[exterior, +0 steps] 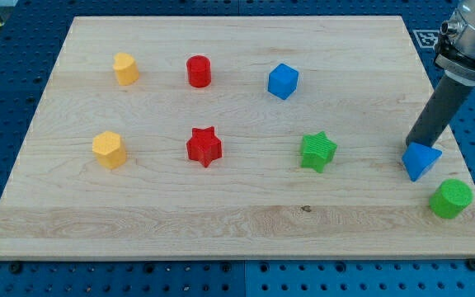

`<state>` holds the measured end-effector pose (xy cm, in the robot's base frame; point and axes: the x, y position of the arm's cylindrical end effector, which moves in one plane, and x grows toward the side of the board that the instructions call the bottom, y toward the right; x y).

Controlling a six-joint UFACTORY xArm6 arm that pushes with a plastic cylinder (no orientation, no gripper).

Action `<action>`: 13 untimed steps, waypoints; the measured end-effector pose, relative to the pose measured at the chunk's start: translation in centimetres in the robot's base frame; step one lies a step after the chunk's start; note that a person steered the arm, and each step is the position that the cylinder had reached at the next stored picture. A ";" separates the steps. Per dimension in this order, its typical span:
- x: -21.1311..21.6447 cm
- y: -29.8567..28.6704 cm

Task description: Move the blue cube a bit down

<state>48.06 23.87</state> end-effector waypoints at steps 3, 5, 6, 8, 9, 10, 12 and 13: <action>4.8 0.2; -1.3 -1.4; -7.7 -5.7; -15.8 -16.8; -16.2 -20.0; -14.2 -21.5; -8.2 -20.2; -8.2 -20.3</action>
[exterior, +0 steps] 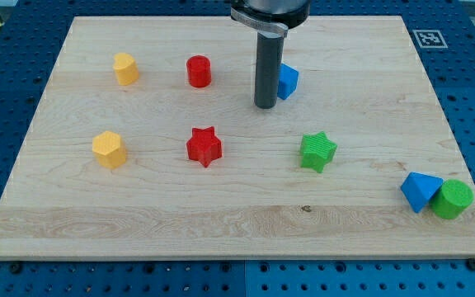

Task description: Move the blue cube a bit down

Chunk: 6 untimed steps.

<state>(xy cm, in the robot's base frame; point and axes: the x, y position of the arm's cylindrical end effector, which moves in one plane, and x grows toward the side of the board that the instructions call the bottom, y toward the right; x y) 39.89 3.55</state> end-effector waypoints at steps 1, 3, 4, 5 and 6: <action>-4.6 -2.1; -6.2 -0.1; -5.6 0.2; -4.9 0.3; -1.9 1.5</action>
<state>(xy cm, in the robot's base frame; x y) 38.02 5.04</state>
